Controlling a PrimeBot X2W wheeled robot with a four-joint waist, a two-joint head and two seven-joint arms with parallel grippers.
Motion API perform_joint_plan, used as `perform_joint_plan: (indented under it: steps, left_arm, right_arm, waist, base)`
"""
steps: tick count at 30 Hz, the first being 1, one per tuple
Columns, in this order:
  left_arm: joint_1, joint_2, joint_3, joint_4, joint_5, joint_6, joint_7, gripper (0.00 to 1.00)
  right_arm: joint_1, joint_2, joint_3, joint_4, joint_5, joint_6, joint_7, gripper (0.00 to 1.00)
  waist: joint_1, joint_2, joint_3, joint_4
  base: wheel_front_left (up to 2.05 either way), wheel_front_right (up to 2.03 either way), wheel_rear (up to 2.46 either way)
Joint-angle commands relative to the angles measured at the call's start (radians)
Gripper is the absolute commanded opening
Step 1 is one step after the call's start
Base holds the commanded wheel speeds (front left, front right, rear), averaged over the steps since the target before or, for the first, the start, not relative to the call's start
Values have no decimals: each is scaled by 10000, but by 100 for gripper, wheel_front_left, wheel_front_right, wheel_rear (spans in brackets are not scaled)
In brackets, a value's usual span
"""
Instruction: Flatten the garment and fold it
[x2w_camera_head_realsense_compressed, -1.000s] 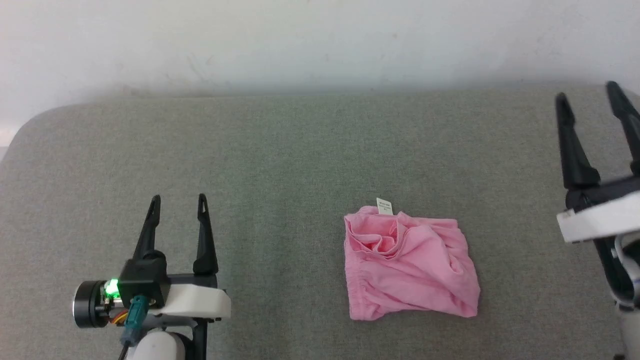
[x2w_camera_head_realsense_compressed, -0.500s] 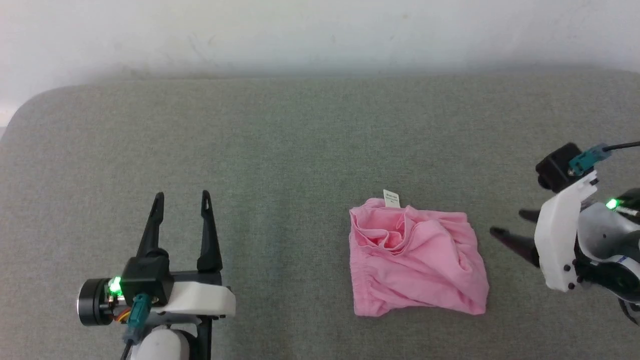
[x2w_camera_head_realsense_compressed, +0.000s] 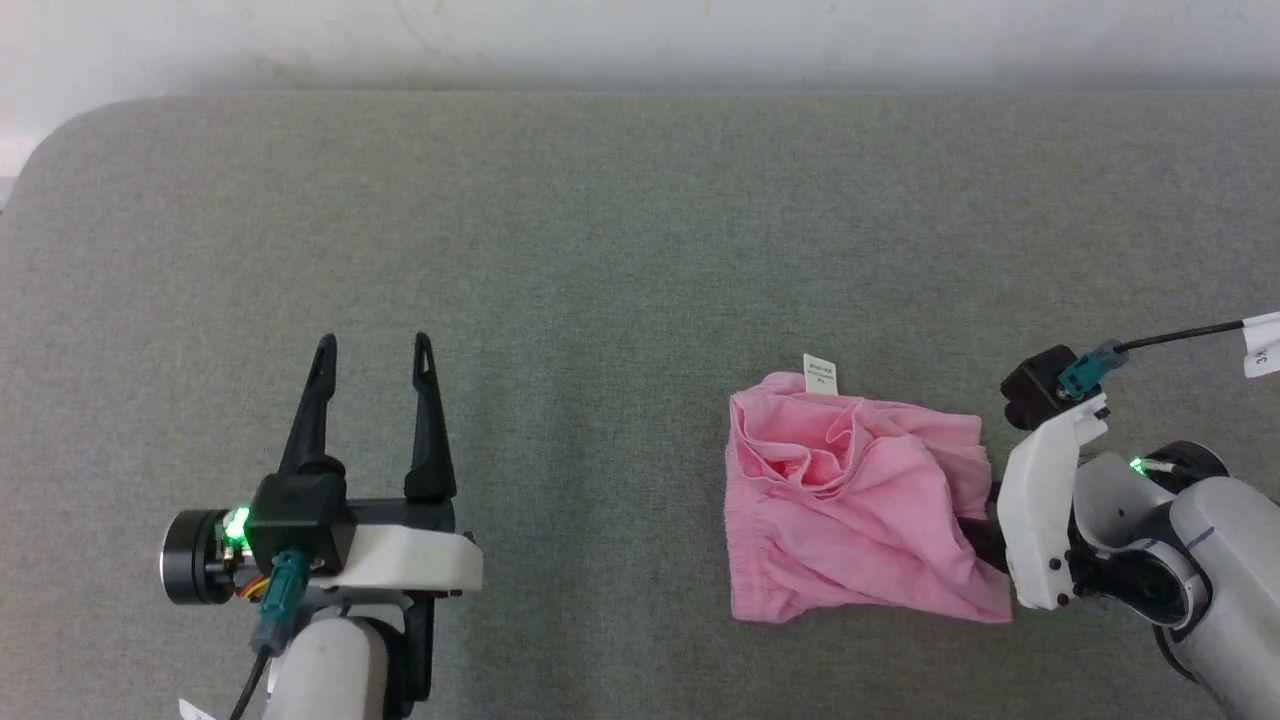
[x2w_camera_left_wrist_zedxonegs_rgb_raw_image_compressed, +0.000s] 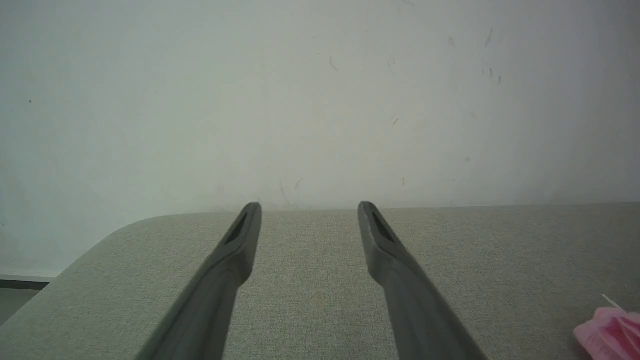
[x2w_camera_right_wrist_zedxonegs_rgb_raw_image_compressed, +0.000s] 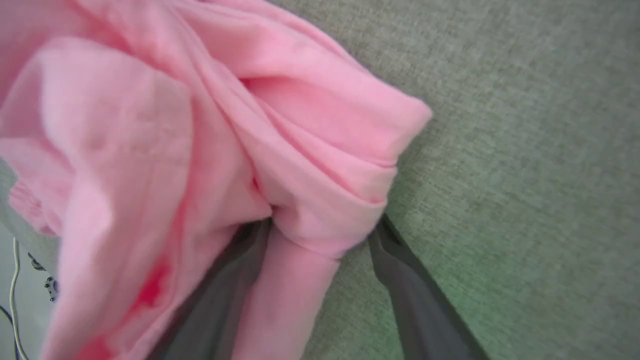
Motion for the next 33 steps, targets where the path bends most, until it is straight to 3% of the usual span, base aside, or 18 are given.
perform_joint_plan:
  steps: [1,2,4,13,21,28,33]
  left_arm:
    - [-192,-47,-14,-13,56,-23,-47,100]
    - [-190,-51,1,-13,56,-11,-47,100]
    - [-149,-55,50,-8,64,16,-47,100]
    - [141,-17,258,-26,120,22,-47,100]
    - [238,180,479,-254,203,14,-47,100]
    - [-281,494,565,-556,387,37,-47,100]
    - [-775,769,554,-795,510,55,-47,100]
  right_arm:
    - [194,227,370,294,75,-11,-20,100]
    - [168,238,523,369,105,-11,-141,100]
    - [-19,139,836,354,-4,-11,-617,0]
    - [-1363,-946,1763,-864,-595,-11,-2427,0]
    - [-2418,-2068,2338,-2031,-1412,-11,-2975,0]
    - [-3011,-2814,1862,-1382,-1579,-11,-3287,0]
    - [-3483,-3194,1350,-150,-2041,-11,-3674,0]
  waist:
    - [1,0,98,84]
    - [1,0,100,73]
    - [1,0,66,4]
    - [1,0,-314,-779]
    - [1,0,87,-2333]
    - [1,0,1328,-3513]
    - [1,0,2295,-3808]
  base:
    - [0,0,0]
    - [0,0,0]
    - [0,0,0]
    - [0,0,0]
    - [0,0,0]
    - [0,0,0]
    - [0,0,0]
